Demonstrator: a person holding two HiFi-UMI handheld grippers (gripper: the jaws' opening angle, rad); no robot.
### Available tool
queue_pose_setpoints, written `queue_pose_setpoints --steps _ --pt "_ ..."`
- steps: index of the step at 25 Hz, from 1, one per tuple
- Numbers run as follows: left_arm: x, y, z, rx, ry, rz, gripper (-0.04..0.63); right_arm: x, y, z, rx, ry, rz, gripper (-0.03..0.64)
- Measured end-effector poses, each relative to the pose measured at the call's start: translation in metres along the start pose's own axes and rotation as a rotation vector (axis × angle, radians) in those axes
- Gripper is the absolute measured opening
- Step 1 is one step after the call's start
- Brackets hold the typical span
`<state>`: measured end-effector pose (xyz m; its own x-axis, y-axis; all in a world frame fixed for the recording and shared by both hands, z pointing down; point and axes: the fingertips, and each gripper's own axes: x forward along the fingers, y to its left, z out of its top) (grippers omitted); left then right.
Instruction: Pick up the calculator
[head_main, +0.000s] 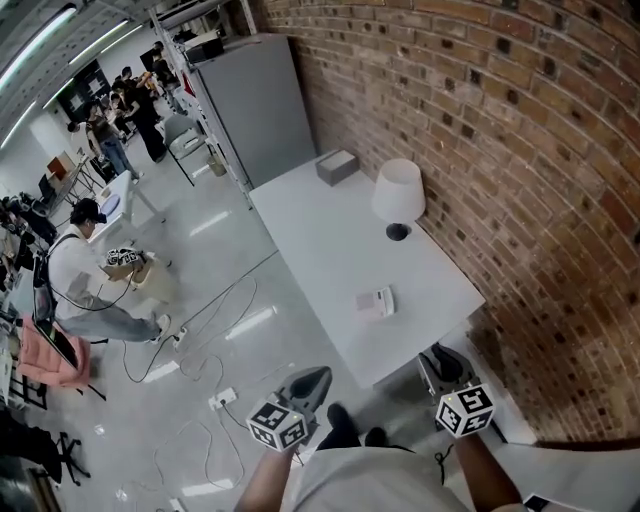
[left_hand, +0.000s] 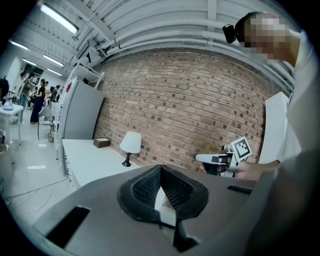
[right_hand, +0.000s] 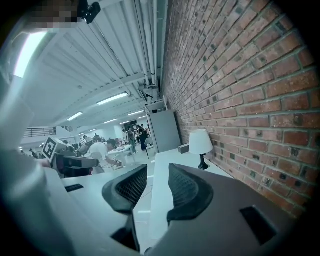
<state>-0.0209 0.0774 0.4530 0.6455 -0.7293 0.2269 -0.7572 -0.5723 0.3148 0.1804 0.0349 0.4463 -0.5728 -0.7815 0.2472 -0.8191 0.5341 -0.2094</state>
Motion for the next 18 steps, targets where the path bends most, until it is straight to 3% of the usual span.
queue_pose_setpoints --steps 10,18 --pt "0.037 0.052 0.004 -0.027 0.019 -0.024 0.013 0.048 -0.020 -0.006 0.021 0.037 -0.039 0.147" --pt "0.084 0.106 0.014 0.001 0.071 -0.101 0.012 0.112 -0.036 -0.004 0.028 0.087 -0.091 0.147"
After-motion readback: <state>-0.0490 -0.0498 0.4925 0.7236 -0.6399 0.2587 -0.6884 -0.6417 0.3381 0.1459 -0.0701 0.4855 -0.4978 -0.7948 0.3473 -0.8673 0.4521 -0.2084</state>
